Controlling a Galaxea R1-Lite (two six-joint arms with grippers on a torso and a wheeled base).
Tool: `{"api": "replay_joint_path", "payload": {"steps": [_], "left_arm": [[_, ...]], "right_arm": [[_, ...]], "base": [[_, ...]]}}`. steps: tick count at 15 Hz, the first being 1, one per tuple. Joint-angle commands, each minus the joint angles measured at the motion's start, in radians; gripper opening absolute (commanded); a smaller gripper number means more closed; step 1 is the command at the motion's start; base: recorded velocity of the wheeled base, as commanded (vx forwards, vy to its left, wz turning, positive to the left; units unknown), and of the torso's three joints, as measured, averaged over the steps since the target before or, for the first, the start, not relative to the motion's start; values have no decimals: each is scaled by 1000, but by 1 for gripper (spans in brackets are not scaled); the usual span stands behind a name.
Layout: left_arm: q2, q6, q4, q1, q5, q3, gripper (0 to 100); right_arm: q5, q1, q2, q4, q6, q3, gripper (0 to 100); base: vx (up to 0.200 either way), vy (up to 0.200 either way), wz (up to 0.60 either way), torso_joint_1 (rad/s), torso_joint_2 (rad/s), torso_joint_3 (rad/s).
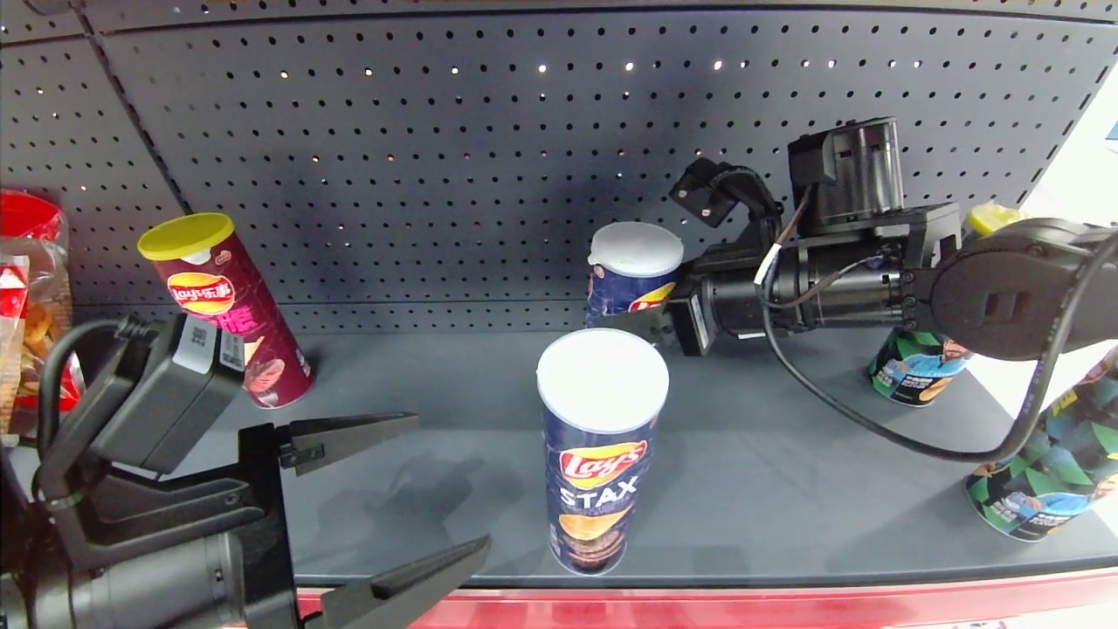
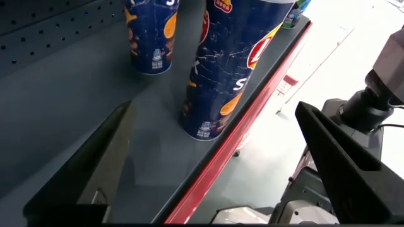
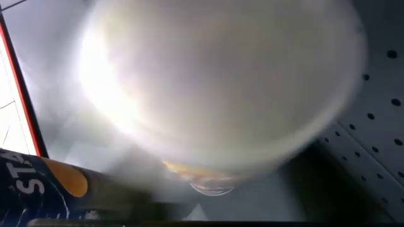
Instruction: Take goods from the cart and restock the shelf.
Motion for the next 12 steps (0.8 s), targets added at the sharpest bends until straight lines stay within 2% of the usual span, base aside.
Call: {"api": "replay_joint_path", "payload": {"steps": [1, 6, 8, 12], "left_arm": [[3, 0, -1, 0, -1, 0, 100], [14, 1, 1, 0, -1, -1, 100], [40, 0, 1, 5, 1, -10, 100], [87, 6, 4, 55, -1, -17, 100]], "right_arm": [[0, 1, -5, 0, 0, 3, 100], [-14, -7, -97, 2, 1, 95, 100], [-35, -12, -193, -1, 9, 231, 100], [-55, -64, -368, -1, 14, 409, 100]], "base": [[0, 0, 0, 0, 0, 0], [0, 0, 0, 0, 0, 0], [0, 0, 0, 0, 0, 0], [0, 0, 0, 0, 0, 0]]}}
